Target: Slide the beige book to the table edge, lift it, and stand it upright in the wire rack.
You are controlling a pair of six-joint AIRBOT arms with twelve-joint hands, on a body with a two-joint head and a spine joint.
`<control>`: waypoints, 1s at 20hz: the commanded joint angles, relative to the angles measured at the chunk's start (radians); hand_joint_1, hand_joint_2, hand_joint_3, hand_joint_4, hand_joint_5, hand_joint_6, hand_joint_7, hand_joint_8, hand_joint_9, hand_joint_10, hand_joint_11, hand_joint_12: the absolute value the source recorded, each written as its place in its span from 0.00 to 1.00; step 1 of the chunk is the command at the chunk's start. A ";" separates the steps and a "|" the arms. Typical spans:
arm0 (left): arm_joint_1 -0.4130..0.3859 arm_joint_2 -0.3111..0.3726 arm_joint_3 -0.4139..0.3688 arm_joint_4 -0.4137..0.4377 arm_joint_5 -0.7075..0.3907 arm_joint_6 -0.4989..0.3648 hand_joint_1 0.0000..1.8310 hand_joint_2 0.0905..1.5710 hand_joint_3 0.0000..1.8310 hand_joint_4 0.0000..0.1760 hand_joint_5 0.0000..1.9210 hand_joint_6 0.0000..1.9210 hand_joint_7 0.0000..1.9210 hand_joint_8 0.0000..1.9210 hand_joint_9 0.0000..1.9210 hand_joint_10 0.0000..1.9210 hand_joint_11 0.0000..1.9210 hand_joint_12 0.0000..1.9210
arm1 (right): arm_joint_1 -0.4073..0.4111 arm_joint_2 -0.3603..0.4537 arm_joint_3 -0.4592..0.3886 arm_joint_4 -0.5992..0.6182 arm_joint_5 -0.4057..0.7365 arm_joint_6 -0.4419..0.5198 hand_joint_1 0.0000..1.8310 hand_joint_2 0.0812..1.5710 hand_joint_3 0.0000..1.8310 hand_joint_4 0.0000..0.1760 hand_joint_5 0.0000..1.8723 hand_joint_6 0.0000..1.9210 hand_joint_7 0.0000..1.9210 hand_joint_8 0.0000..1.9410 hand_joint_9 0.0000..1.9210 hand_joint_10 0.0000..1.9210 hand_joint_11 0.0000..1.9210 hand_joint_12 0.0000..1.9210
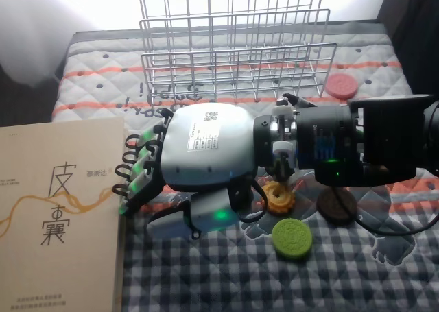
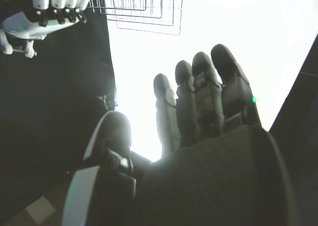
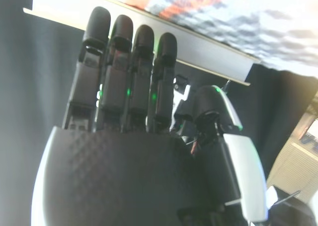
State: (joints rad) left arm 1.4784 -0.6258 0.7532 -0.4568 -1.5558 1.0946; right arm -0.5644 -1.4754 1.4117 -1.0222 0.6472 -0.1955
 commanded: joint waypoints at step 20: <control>-0.012 -0.008 0.009 -0.020 -0.120 -0.025 0.16 0.88 0.00 0.21 0.27 0.01 0.20 0.00 0.17 0.00 0.00 0.41 | 0.018 -0.001 -0.026 0.005 0.040 0.004 0.06 0.96 0.00 0.00 0.38 0.00 0.36 0.00 0.37 0.00 0.25 0.36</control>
State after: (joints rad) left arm 1.4750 -0.6277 0.7563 -0.4557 -1.5562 1.0782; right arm -0.5636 -1.4723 1.3872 -1.0641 0.6102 -0.1947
